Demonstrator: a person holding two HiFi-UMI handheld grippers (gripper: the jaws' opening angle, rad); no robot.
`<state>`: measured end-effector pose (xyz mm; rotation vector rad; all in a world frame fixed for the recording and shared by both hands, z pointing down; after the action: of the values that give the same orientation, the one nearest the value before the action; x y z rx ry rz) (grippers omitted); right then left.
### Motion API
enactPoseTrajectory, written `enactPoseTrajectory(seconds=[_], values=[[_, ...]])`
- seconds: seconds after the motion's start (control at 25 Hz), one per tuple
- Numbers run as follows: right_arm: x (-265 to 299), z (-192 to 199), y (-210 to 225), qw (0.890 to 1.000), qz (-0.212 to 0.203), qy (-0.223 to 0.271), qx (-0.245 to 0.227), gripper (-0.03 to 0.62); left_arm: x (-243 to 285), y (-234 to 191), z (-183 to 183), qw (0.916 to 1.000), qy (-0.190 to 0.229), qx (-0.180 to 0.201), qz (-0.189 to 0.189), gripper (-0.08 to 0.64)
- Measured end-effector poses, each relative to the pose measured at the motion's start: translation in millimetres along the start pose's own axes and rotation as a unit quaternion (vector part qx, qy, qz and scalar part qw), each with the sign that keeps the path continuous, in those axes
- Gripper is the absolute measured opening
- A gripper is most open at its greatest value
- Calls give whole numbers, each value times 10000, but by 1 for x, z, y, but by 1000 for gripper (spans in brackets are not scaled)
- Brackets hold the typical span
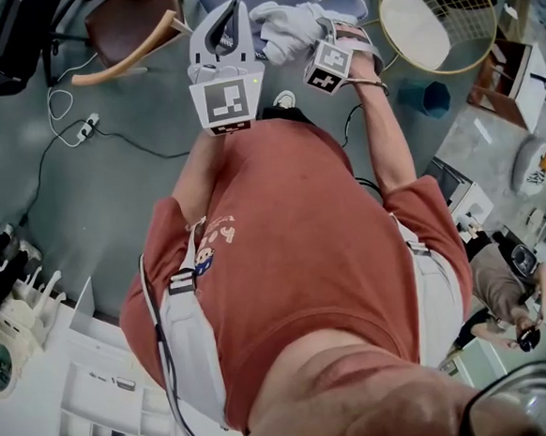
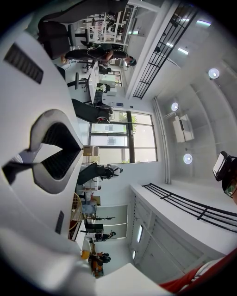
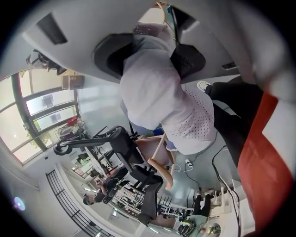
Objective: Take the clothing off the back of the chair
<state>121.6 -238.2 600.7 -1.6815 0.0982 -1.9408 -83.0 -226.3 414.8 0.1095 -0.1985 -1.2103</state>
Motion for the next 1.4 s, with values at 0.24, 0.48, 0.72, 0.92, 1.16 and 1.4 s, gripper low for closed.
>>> enactPoseTrajectory(seconds=[0.24, 0.48, 0.72, 0.92, 1.16, 1.4], values=[[-17, 2, -8, 9996, 123, 225, 75, 197, -2, -1, -2, 10000, 10, 20, 6, 14], [-39, 10, -13, 9935, 424, 727, 769, 117, 3, -2, -3, 10000, 2, 48, 15, 14], [-43, 18, -19, 9756, 658, 1263, 1673, 67, 9, 2, -6, 9999, 28, 61, 112, 14], [-47, 23, -18, 9575, 680, 1612, 2294, 61, 14, 7, -11, 9997, 87, 62, 209, 14], [-60, 35, -13, 9132, 718, 2095, 3420, 57, 17, 14, -17, 9993, 125, 89, 348, 14], [-87, 48, 4, 8587, 803, 2576, 4357, 55, 21, 21, -24, 9986, 205, 111, 471, 14]])
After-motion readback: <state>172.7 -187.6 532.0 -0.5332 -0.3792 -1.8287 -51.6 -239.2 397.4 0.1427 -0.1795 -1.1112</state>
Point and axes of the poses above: the fingertips, and each gripper's own axes: x forward along the fingers, y to its right, z out of its underside, the point moved 8 cm from there along -x, backward along the fingers, and after that the axes turned 11 degrees about x, right-handed, at the moved point
